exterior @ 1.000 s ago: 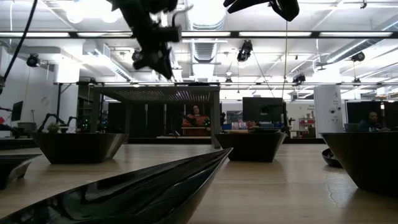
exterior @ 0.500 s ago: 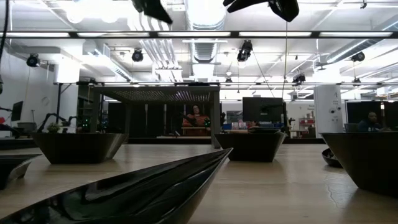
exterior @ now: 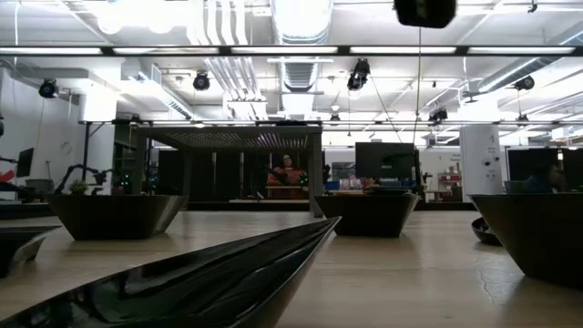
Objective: Pick & Place Mini shaped plates
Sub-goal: Stack the middle right drop-shaped plate on the other drop plate on the shelf
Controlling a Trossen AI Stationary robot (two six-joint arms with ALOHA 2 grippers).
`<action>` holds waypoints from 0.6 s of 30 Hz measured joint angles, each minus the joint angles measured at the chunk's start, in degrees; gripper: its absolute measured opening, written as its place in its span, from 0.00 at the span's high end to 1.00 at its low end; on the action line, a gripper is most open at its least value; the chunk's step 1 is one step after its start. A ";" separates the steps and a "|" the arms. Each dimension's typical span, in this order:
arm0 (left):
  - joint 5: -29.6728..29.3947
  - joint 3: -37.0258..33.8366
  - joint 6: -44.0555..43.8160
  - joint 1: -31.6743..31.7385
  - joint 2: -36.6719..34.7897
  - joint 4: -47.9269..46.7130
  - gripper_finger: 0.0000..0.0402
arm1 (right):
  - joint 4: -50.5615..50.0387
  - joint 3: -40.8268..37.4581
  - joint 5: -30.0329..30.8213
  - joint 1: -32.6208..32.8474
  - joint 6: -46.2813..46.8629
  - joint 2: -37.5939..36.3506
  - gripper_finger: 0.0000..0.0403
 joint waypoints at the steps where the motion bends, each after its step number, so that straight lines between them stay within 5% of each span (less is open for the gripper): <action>1: 1.20 -0.02 -1.31 -0.67 0.00 0.48 0.76 | -0.68 -0.02 -1.62 0.28 0.53 0.00 0.86; 11: 2.60 -0.04 -13.71 -9.31 0.02 7.84 0.76 | -4.28 -1.78 -3.15 4.96 8.52 1.91 0.85; 18: 5.96 -0.09 -14.30 -15.54 -0.71 8.78 0.76 | -7.27 -1.33 -3.42 6.91 15.56 9.32 0.72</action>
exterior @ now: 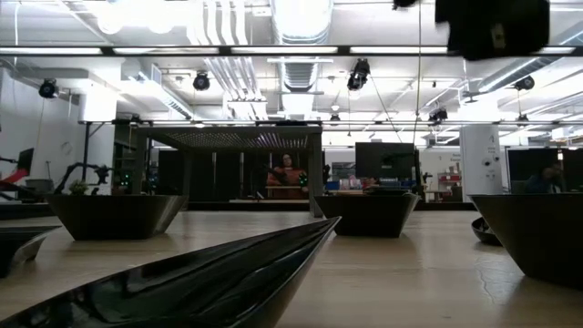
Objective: Pick & Place Mini shaped plates
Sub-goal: Stack the middle right drop-shaped plate on the other drop plate on the shelf
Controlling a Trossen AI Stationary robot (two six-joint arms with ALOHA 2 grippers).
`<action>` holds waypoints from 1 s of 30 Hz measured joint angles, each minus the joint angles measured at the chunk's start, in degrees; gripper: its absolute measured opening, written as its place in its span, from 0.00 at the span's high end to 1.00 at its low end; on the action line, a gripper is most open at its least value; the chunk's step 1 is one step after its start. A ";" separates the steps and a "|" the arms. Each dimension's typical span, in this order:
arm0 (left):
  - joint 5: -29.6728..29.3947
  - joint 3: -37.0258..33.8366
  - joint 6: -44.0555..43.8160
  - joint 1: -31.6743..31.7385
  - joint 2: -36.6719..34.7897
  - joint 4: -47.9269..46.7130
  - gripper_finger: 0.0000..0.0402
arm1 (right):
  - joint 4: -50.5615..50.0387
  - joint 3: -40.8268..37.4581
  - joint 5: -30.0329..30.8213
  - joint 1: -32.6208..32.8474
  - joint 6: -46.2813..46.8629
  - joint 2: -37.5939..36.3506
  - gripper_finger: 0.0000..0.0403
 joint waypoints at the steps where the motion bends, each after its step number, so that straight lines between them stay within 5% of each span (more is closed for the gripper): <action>1: 1.31 0.00 0.14 -0.56 -0.25 0.00 0.76 | -0.38 0.06 0.02 -0.03 0.78 1.19 0.69; 9: 6.80 0.00 1.59 -1.43 -4.45 0.18 0.76 | -0.49 0.10 0.12 -0.15 3.16 8.98 0.57; 15: 6.82 0.00 3.11 -1.43 -7.81 0.50 0.76 | -0.18 0.13 -5.07 -0.07 3.40 12.27 0.60; 30: 6.82 0.00 3.08 -1.43 -10.39 0.39 0.76 | -5.41 0.41 -3.37 -0.20 -2.15 12.71 0.69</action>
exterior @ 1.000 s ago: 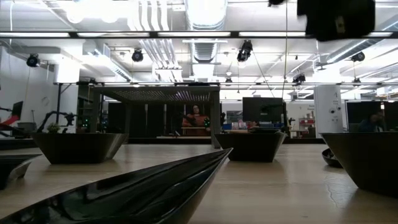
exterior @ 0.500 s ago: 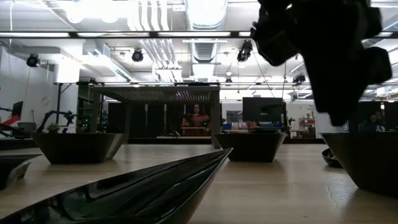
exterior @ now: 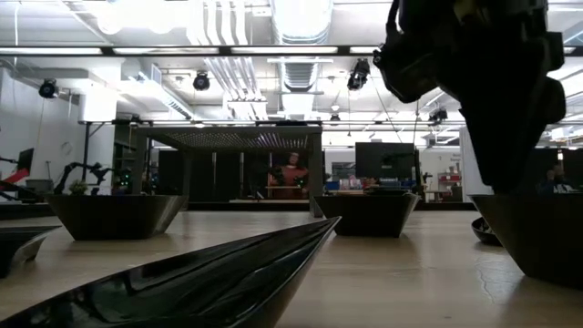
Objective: Pick & Place Mini shaped plates
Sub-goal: Stack the middle right drop-shaped plate on the other drop plate on the shelf
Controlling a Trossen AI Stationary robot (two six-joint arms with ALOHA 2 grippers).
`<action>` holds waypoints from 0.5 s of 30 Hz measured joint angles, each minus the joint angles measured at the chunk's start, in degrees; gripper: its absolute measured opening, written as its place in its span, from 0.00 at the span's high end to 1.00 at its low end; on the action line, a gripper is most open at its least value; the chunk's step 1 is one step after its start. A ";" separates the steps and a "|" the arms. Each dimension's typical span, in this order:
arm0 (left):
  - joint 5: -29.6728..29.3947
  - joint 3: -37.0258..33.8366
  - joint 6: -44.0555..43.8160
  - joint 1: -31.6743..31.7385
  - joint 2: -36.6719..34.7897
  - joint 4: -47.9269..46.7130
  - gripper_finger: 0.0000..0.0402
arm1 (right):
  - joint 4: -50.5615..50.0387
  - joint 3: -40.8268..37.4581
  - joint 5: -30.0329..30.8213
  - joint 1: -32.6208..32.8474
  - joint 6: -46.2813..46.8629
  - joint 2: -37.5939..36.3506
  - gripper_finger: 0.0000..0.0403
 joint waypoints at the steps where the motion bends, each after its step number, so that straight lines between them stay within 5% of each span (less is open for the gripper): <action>1: 0.00 0.00 0.02 0.00 0.08 0.00 0.76 | 0.03 0.00 0.52 0.00 -0.14 0.00 0.69; 10: -0.24 0.00 0.35 0.02 0.33 -1.35 0.76 | -1.17 -0.07 4.26 0.00 -5.66 0.00 0.69; 15: -4.60 -0.08 4.89 0.00 2.05 -16.15 0.76 | -1.04 -0.58 4.37 0.04 -6.82 0.00 0.71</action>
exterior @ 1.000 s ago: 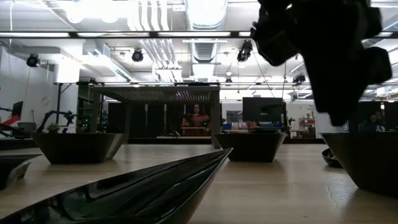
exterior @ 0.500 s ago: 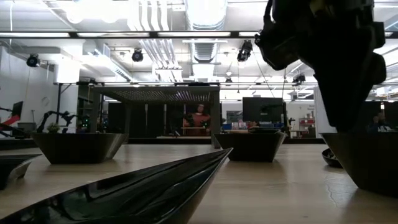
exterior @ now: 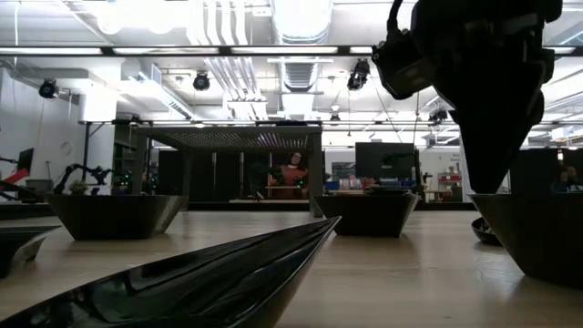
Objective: Pick & Place Mini shaped plates
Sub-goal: Stack the middle right drop-shaped plate on the other drop plate on the shelf
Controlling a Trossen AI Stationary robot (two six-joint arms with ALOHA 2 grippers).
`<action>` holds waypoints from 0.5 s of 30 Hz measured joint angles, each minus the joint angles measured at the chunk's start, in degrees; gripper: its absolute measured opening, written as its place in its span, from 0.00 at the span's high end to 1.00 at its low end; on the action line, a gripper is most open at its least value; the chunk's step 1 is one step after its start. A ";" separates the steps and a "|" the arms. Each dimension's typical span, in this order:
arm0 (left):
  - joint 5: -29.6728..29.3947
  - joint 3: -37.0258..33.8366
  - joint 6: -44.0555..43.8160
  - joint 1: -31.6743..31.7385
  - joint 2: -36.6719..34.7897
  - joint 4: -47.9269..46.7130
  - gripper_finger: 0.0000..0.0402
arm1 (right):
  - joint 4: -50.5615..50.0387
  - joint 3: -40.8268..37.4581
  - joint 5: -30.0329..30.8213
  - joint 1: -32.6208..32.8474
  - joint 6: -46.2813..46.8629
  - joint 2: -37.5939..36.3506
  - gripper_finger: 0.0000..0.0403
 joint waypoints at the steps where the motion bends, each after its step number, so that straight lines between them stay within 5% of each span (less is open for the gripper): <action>1: -1.75 -0.25 0.08 0.01 0.49 -2.91 0.76 | 0.07 -0.20 0.01 0.07 0.16 0.00 0.72; 15: -4.28 -5.54 1.96 0.04 3.38 -5.71 0.76 | 3.02 -2.38 1.38 1.50 0.67 0.02 0.63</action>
